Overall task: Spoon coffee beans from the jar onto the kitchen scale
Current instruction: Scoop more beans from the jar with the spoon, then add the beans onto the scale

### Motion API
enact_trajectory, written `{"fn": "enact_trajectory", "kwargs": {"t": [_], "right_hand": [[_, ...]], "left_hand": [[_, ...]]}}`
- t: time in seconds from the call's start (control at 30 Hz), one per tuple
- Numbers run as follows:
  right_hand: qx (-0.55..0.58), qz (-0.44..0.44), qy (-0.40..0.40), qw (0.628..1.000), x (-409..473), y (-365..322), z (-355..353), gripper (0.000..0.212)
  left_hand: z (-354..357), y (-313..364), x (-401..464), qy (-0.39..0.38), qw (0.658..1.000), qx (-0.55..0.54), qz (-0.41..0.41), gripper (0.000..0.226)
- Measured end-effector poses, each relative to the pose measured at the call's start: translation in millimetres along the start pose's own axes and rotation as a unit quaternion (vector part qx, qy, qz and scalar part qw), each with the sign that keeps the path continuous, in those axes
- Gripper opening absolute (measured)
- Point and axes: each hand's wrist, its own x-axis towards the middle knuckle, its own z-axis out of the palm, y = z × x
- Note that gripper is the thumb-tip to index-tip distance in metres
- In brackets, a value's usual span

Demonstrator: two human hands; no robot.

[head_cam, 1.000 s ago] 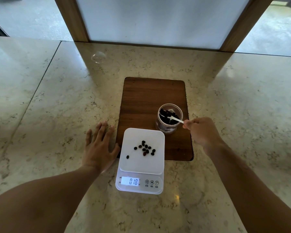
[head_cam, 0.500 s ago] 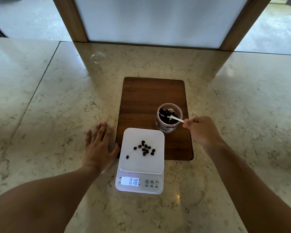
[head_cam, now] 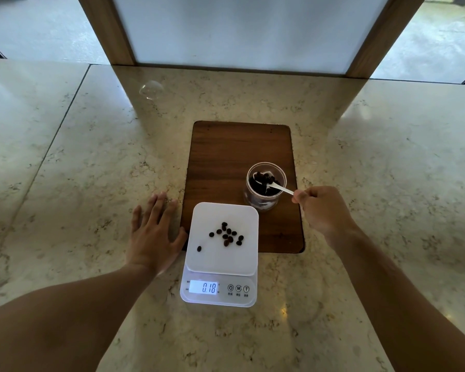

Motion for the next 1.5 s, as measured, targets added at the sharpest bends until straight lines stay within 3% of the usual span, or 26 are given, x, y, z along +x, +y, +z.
{"fn": "enact_trajectory", "kwargs": {"t": [0.63, 1.03, 1.5], "right_hand": [[0.029, -0.067, -0.039, 0.997, -34, 6, 4, 0.03], [0.004, -0.044, -0.094, 0.995, -63, 33, 34, 0.026], [-0.009, -0.074, -0.066, 0.995, -70, 44, 46, 0.022]], "left_hand": [[-1, 0, 1, -0.009, 1.0, 0.014, -0.001, 0.075], [-3, 2, 0, -0.013, 1.0, 0.007, -0.005, 0.075], [-4, 2, 0, -0.009, 1.0, 0.007, -0.003, 0.075]]}}
